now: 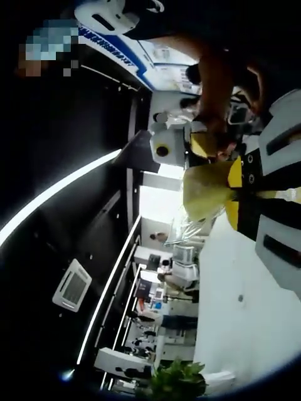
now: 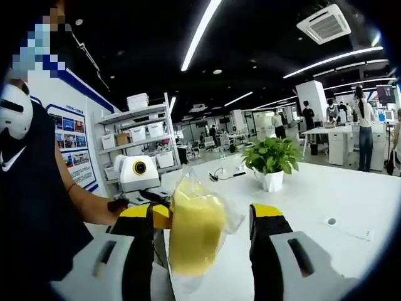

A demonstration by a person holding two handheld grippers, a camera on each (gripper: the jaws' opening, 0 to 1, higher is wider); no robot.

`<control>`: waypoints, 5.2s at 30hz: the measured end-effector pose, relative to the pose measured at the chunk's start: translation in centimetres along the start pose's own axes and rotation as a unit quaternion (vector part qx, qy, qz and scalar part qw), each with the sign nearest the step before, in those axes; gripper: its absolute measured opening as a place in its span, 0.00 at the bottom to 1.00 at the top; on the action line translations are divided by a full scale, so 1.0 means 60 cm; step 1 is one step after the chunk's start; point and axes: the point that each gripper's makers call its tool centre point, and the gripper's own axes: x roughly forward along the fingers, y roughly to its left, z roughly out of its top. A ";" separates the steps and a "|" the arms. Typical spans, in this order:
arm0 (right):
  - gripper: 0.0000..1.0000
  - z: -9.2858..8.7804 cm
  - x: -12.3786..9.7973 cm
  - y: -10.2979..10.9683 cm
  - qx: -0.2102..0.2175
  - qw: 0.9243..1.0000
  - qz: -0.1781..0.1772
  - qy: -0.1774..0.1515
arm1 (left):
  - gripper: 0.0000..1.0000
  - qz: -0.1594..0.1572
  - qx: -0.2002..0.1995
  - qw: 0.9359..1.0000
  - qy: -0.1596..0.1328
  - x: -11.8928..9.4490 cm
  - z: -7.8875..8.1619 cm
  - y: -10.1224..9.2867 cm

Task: Compare the silicone blocks by pressing each to a similar depth, holding the contact briefly, and releasing to observe deformation and rebound differences across the visible hardness samples.

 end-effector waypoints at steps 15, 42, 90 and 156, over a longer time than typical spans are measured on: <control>0.32 -0.014 0.009 0.004 0.007 1.000 0.001 0.010 | 0.00 0.008 -0.007 1.000 -0.001 -0.008 -0.009 0.007; 0.02 -0.010 0.007 0.022 -0.014 1.000 0.017 0.008 | 0.01 0.003 0.007 1.000 0.004 -0.009 -0.007 0.002; 0.00 -0.005 0.005 0.029 -0.031 0.999 0.022 0.001 | 0.04 0.006 0.024 1.000 0.004 -0.008 -0.003 -0.002; 0.96 0.024 -0.096 -0.052 -0.064 0.989 -0.115 -0.069 | 0.00 0.026 -0.058 0.998 0.025 -0.004 -0.007 0.014</control>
